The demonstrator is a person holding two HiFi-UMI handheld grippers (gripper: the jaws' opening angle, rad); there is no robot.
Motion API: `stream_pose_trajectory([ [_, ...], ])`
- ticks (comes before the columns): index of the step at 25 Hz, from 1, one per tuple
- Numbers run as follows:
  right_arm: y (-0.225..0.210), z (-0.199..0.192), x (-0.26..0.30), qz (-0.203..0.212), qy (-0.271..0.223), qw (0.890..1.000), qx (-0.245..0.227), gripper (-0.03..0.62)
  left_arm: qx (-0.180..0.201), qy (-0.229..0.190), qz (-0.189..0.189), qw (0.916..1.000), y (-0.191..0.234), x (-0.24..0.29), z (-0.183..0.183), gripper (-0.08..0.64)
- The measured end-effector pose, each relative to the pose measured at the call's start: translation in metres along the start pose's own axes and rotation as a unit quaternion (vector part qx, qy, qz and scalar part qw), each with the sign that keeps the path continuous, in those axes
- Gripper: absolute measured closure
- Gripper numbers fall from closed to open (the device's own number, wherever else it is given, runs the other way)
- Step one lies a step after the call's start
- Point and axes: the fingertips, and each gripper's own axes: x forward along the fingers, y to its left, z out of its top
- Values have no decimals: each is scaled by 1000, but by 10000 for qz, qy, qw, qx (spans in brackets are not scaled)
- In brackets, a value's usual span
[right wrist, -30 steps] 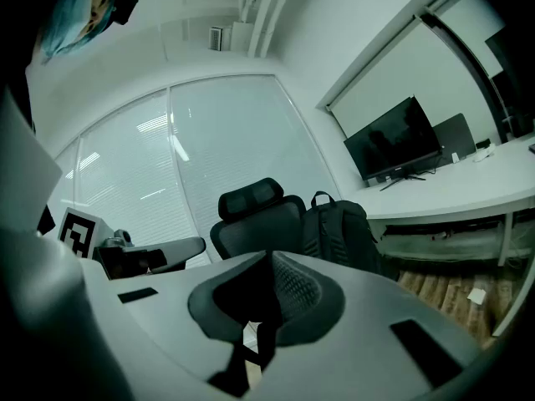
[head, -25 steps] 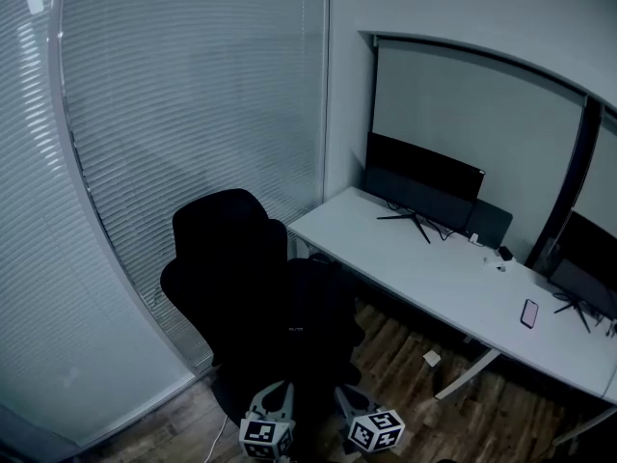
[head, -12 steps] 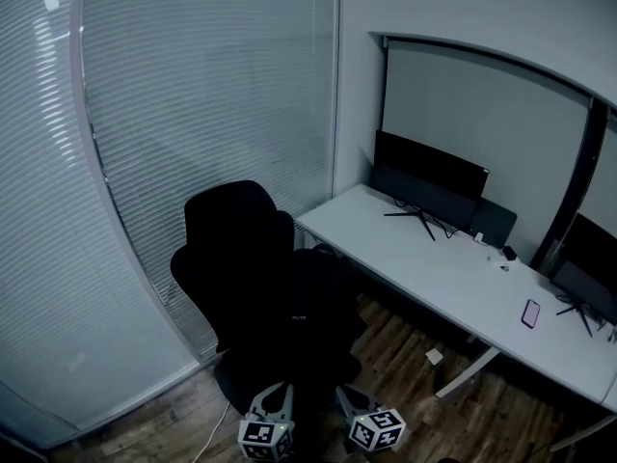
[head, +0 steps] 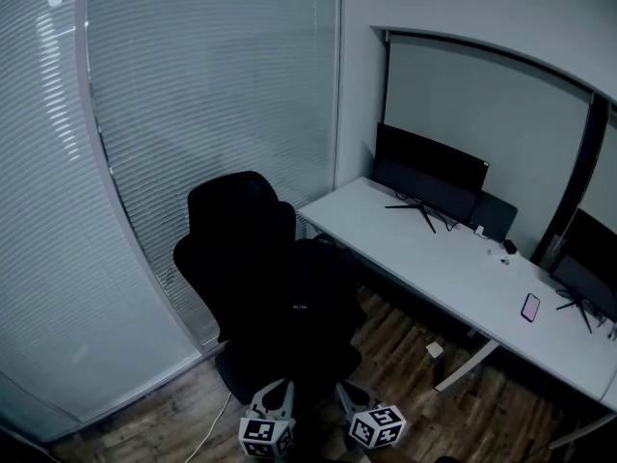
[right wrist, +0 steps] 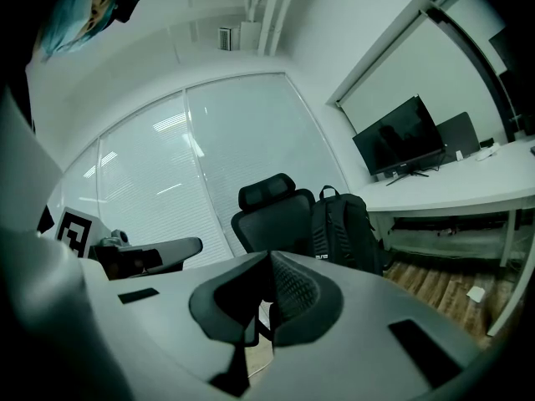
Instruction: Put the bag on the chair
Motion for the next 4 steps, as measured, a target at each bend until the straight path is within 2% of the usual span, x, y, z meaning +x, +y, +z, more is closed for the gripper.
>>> stream_pose_trajectory([
  [4,-3,-2,-12,0,-14,10000,16,548,10,22,59,10000,-12,-6,7,541],
])
